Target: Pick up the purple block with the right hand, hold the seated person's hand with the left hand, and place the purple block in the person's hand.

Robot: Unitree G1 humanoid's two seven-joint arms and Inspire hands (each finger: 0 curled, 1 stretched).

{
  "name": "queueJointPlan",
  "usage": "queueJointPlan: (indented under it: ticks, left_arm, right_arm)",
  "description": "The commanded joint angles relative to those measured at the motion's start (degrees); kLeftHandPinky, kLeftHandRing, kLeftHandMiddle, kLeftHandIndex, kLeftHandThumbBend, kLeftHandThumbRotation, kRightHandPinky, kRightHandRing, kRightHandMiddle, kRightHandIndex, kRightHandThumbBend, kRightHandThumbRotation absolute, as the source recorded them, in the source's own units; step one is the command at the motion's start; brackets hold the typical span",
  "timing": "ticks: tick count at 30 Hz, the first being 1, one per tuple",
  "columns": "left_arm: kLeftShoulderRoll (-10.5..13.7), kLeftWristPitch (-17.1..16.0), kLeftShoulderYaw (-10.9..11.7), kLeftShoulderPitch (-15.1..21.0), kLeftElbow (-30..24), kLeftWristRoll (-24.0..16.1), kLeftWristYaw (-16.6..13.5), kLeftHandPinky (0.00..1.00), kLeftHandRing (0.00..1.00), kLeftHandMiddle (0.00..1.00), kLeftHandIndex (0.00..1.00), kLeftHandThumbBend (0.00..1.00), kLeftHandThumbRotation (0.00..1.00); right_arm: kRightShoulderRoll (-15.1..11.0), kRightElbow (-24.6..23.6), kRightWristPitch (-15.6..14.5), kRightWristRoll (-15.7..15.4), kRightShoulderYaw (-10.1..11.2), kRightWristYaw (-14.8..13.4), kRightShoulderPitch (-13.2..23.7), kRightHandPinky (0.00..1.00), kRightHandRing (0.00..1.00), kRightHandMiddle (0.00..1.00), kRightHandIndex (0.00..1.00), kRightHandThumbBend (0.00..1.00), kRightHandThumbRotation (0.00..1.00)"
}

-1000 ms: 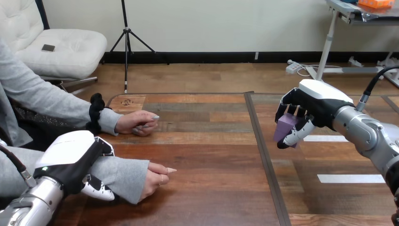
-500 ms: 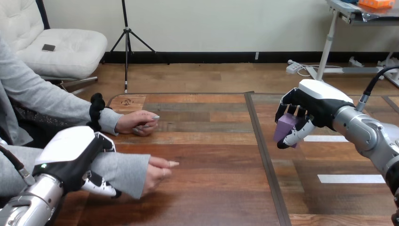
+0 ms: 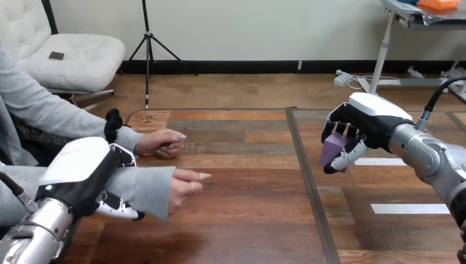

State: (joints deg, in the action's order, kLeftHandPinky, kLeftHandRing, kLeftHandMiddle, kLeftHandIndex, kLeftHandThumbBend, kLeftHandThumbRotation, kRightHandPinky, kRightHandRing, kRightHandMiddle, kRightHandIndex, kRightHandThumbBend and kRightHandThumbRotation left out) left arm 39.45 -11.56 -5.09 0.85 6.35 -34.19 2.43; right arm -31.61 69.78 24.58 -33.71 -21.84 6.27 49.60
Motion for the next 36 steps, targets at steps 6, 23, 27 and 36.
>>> queueJointPlan:
  ticks: [6, 23, 27, 36]
  left_arm:
    - [-0.18, -2.91, 4.50, 6.44, -6.09, 1.34, -4.03, 0.19, 0.25, 0.29, 0.31, 0.72, 0.00]
    - [-1.25, -3.70, 4.95, 7.24, -6.68, 1.90, -5.08, 0.18, 0.24, 0.29, 0.30, 0.70, 0.00]
    - [-1.50, -3.56, 4.81, 7.38, -6.89, 1.88, -5.05, 0.18, 0.24, 0.29, 0.30, 0.71, 0.00]
    - [-2.39, -3.77, 4.53, 7.61, -6.76, 1.63, -5.10, 0.18, 0.24, 0.29, 0.31, 0.73, 0.00]
  right_arm:
    - [-0.27, -2.81, 0.84, 0.75, 1.07, -1.63, 5.26, 0.39, 0.44, 0.49, 0.46, 0.74, 0.00]
    - [0.14, -3.09, 1.11, 1.45, 1.43, -0.86, 5.25, 0.40, 0.45, 0.49, 0.46, 0.73, 0.00]
    - [0.13, -3.17, 1.29, 1.29, 1.29, -1.01, 5.26, 0.40, 0.45, 0.49, 0.46, 0.73, 0.00]
    - [0.14, -3.28, 2.02, 1.08, 1.13, -1.45, 5.22, 0.41, 0.46, 0.49, 0.46, 0.74, 0.00]
